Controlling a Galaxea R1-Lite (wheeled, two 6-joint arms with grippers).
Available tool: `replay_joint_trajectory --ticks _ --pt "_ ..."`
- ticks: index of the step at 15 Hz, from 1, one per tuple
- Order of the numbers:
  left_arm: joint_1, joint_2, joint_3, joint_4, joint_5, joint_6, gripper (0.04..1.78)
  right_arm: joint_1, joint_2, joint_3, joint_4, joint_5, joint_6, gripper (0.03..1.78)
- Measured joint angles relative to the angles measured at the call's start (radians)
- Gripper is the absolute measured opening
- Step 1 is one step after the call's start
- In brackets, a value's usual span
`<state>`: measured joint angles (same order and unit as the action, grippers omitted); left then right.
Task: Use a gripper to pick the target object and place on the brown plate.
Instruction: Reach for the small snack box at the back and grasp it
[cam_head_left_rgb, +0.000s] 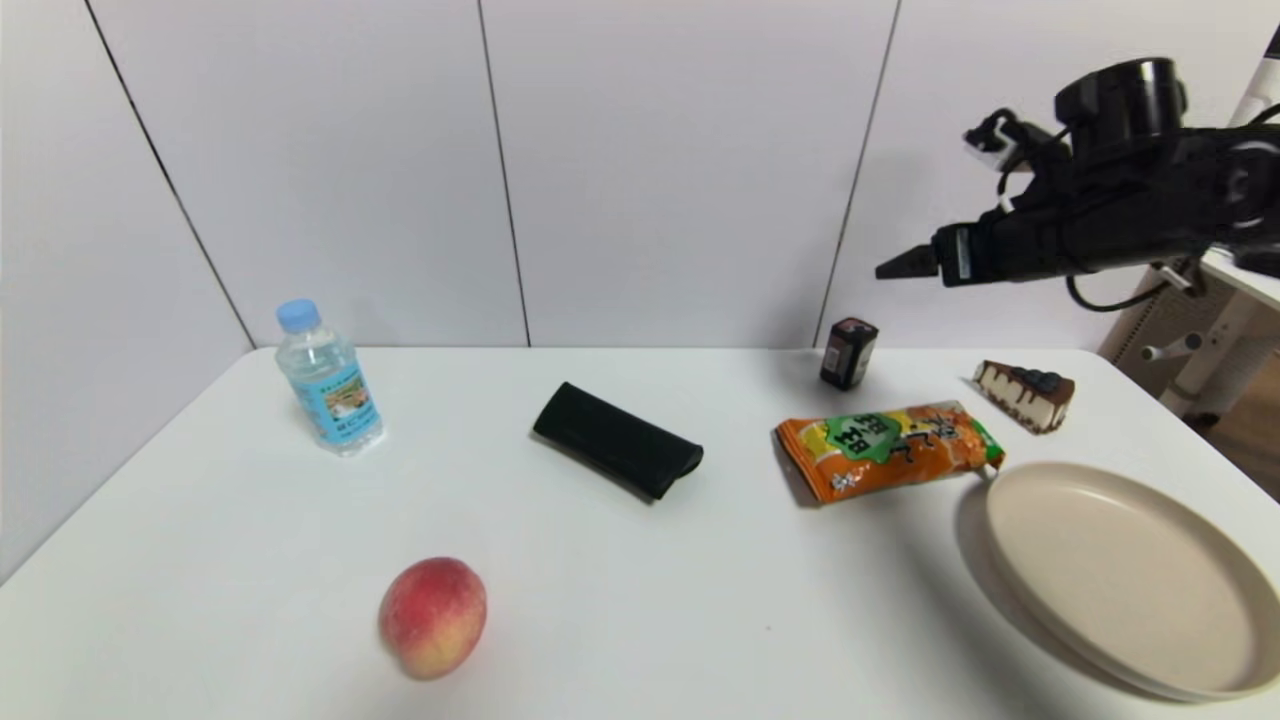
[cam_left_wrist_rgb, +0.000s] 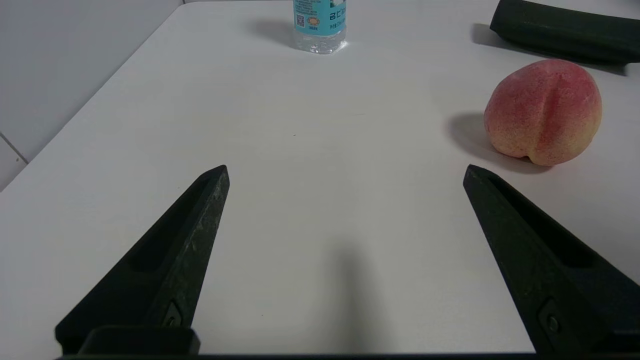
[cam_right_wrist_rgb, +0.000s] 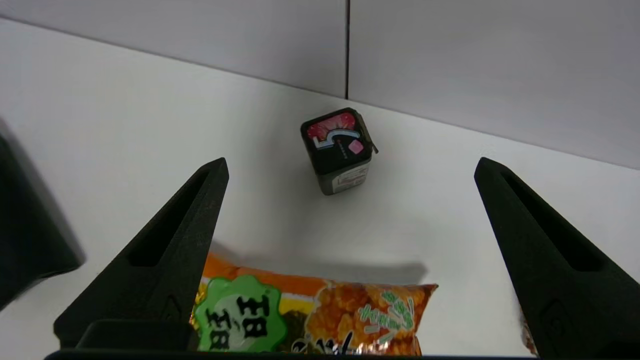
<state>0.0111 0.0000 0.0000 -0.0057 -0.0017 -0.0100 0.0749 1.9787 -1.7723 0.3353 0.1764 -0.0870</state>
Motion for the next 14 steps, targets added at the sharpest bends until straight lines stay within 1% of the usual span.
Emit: replay_joint_trajectory --ticks 2,4,6,14 --pt "0.000 0.000 0.000 0.000 0.000 0.000 1.69 0.001 0.109 -0.108 0.056 0.001 -0.009 1.70" --pt "0.000 0.000 0.000 0.000 0.000 0.000 1.69 0.008 0.190 -0.160 0.101 0.003 -0.029 1.70" --pt "0.000 0.000 0.000 0.000 0.000 -0.001 1.69 0.012 0.241 -0.173 0.105 0.003 -0.060 1.70" --pt "0.000 0.000 0.000 0.000 0.000 -0.001 1.69 0.025 0.306 -0.179 0.092 0.005 -0.065 1.70"
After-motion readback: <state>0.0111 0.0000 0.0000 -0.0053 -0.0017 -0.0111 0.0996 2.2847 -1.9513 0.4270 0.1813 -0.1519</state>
